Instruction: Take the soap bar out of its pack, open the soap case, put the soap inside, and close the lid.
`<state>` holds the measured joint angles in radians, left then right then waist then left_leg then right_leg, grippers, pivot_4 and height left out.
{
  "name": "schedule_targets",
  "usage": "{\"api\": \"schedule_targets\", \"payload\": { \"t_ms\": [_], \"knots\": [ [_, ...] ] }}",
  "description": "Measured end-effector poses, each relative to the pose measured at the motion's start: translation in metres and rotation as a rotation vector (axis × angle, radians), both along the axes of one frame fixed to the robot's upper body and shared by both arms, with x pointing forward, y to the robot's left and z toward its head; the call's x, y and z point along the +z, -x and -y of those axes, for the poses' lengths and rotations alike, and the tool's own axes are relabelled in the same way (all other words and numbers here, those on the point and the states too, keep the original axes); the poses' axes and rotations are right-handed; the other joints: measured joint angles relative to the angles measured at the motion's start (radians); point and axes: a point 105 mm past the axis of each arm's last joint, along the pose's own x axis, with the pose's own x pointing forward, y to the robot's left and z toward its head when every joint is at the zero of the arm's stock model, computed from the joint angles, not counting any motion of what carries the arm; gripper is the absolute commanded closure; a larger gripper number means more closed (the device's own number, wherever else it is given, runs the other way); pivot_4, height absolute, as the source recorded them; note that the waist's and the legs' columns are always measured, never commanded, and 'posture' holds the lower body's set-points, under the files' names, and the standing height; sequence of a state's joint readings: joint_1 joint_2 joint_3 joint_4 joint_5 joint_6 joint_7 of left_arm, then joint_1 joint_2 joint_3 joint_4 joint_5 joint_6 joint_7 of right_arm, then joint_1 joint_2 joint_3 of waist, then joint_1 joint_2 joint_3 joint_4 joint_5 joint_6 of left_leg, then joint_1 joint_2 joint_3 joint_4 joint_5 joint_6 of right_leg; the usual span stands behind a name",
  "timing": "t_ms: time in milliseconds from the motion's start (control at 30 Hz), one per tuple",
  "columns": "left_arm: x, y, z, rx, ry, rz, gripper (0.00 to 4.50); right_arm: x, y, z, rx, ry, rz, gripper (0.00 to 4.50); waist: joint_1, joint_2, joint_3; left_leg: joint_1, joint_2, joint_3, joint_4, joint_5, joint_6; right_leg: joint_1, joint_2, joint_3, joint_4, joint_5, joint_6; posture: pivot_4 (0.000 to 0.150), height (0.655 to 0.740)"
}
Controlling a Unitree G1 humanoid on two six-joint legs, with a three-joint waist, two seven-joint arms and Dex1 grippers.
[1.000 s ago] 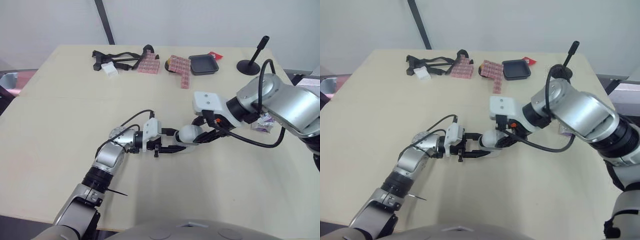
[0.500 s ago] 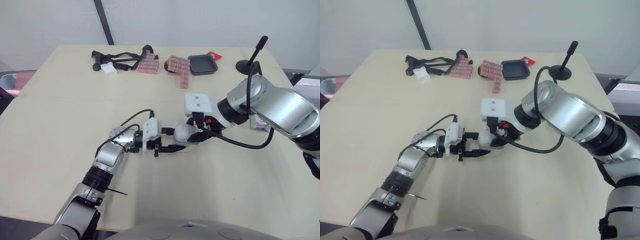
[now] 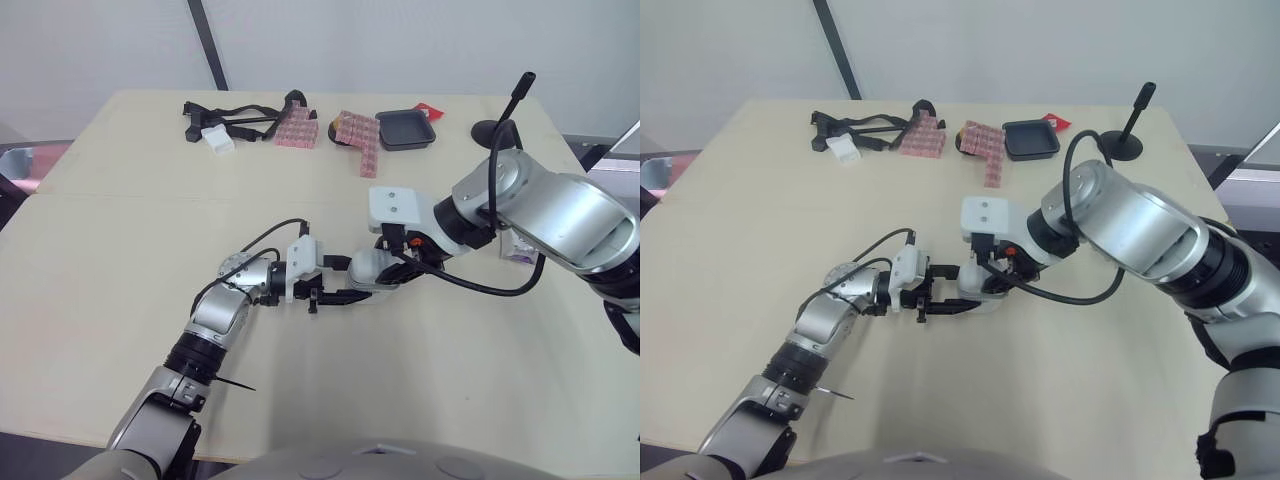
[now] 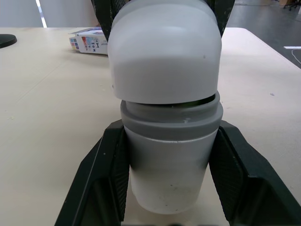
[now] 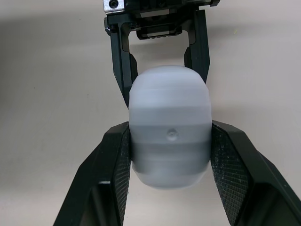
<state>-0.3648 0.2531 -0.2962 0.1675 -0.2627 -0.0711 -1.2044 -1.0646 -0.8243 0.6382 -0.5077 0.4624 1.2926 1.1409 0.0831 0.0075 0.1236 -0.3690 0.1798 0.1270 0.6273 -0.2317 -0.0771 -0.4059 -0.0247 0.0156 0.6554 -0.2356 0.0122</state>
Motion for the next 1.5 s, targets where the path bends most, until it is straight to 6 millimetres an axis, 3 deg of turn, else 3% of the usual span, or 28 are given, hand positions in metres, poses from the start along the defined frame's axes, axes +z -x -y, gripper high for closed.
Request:
{"api": "schedule_targets", "payload": {
  "t_ms": [533, 600, 767, 1200, 1500],
  "knots": [
    [0.000, 0.000, 0.000, 0.001, 0.000, 0.000, 2.63, -0.001, 0.000, -0.001, -0.005, 0.002, -0.008, 2.55, 0.001, 0.000, 0.000, 0.000, 0.000, 0.000, 0.000, 0.000, 0.000, 0.000, 0.000, 0.000, 0.000, 0.000, 0.000, 0.150, 0.7400],
    [0.000, 0.000, 0.001, 0.002, 0.000, 0.001, 2.63, -0.001, 0.001, 0.000, -0.009, 0.006, -0.012, 1.46, 0.001, 0.000, 0.000, 0.000, 0.000, 0.000, 0.000, 0.000, 0.000, 0.001, 0.000, 0.000, 0.000, 0.000, 0.000, 0.150, 0.7400],
    [0.000, 0.000, 0.001, 0.008, 0.004, 0.000, 2.63, -0.010, 0.006, -0.001, -0.001, 0.020, -0.062, 0.03, 0.002, 0.000, 0.000, 0.000, 0.000, 0.000, 0.000, 0.000, 0.000, 0.001, 0.000, 0.000, 0.000, 0.000, 0.000, 0.150, 0.7400],
    [0.000, 0.000, 0.001, 0.008, 0.004, 0.000, 2.63, -0.016, 0.007, 0.009, -0.044, -0.005, -0.081, 0.03, 0.008, 0.000, 0.000, 0.000, 0.000, 0.000, 0.000, 0.000, 0.000, 0.001, 0.000, 0.000, 0.000, 0.000, 0.000, 0.150, 0.7400],
    [0.000, -0.001, -0.003, 0.020, 0.006, 0.000, 2.63, -0.036, 0.001, 0.059, -0.292, -0.195, -0.107, 0.03, 0.024, 0.000, 0.000, 0.000, 0.000, 0.000, 0.000, 0.000, -0.001, 0.001, 0.000, 0.000, -0.003, 0.000, 0.000, 0.150, 0.7400]
  ]
}}
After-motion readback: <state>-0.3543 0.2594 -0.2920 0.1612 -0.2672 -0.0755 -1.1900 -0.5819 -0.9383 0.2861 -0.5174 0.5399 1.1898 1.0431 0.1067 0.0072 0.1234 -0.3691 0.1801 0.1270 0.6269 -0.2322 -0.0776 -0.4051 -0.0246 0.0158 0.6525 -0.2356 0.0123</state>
